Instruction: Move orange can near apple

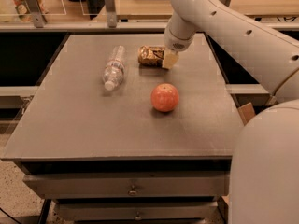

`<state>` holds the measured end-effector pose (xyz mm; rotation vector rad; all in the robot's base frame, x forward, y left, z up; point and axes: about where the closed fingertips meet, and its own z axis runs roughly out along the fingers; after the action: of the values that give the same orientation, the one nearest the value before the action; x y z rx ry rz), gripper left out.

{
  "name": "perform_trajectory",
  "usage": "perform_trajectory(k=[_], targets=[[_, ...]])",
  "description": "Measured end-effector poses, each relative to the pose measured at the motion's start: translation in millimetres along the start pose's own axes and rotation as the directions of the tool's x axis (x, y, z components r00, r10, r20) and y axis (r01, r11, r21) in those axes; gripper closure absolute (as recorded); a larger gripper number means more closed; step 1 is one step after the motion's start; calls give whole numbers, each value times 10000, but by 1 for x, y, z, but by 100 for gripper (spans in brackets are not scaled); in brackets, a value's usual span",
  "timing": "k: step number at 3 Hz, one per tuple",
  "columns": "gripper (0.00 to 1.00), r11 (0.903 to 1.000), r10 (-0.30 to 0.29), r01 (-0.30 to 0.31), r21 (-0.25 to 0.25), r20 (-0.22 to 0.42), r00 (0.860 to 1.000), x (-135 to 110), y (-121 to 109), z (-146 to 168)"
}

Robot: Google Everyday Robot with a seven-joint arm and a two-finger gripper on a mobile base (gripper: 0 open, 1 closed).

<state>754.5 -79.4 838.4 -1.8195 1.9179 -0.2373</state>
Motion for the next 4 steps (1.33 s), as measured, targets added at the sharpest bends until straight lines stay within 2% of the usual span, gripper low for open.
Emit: perform_trajectory(k=[1,2,4], targets=[[74,10000,-53,53,-36,-40,10000,15,2,-12],[72,9992,-411,411,6,-268,9988,29,6,-36],[69,9971,-753,754,28,-253,9968,38,31,-70]])
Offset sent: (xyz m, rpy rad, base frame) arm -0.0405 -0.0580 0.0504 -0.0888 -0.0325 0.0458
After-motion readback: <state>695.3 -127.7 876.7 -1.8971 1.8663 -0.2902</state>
